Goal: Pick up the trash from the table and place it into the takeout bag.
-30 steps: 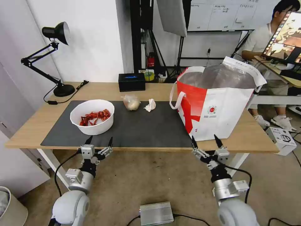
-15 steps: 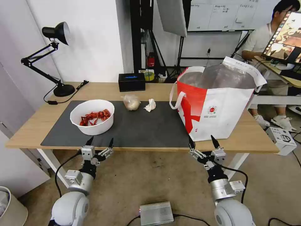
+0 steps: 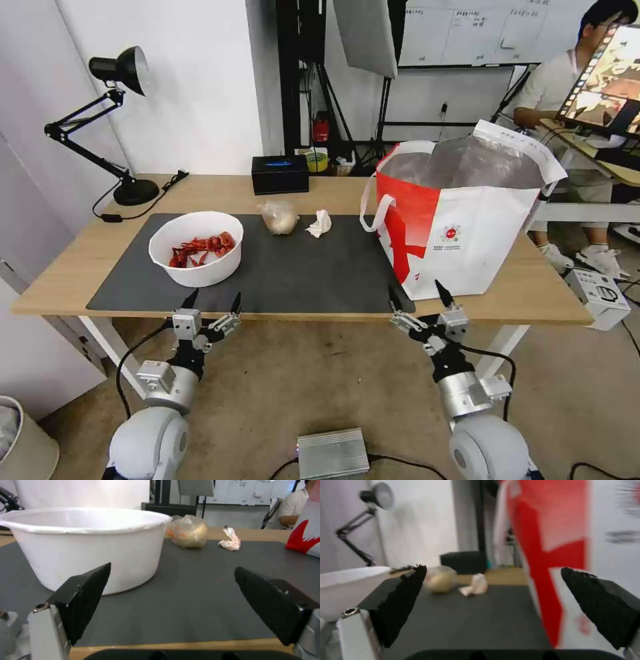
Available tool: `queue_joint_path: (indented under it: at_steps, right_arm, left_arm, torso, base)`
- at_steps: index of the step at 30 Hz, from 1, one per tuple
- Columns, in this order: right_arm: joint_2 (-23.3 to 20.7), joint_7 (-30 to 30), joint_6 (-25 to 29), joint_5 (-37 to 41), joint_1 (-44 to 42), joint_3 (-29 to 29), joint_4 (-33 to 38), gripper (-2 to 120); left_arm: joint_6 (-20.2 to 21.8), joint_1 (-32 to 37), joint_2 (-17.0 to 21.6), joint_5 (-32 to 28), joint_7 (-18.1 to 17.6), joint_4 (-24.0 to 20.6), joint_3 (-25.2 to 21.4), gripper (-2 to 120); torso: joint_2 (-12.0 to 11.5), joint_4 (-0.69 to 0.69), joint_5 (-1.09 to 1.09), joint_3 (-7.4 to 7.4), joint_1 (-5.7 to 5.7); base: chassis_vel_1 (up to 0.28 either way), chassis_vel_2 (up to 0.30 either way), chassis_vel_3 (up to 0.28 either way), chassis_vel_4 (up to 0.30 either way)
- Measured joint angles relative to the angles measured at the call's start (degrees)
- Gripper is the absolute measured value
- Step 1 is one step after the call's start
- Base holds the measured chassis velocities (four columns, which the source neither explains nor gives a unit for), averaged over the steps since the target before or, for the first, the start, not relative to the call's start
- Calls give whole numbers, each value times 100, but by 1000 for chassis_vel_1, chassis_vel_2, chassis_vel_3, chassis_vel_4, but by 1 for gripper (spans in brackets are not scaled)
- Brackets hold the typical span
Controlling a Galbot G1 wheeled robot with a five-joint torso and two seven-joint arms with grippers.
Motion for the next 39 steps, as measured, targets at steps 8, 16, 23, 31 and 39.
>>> queue_joint_path:
  at_steps: [8,16,23,31,39]
  right_arm:
    - [-258,-119,-105,203,1052,-605,-729,100]
    - [-29,18,-296,555,2309,-1274,-1659,100]
    - [365,186,-420,746,3376,-1857,-2700,100]
    - [838,482,-557,971,4539,-2392,-3778,100]
    - [1117,1144,-1179,1585,5482,-2818,-4540,100]
  left_arm:
    - [-3,9,-37,0,34,-4,-37,100]
    - [-3,-104,-140,6,44,131,-34,100]
    - [-4,-212,-213,-1,49,200,-89,100]
    - [-42,-238,-238,-77,78,231,-177,100]
    - [-90,-215,-163,-160,86,224,-206,100]
  torso:
    - [0,1,0,1,0]
    - [0,0,-1,1,1]
    - [-1,0,-1,1,1]
    - [0,1,-1,0,1]
    - [-1,0,-1,0,1]
  base:
    - [0,0,0,0]
    - [0,0,0,0]
    - [0,0,0,0]
    - [0,0,0,0]
    - [0,0,0,0]
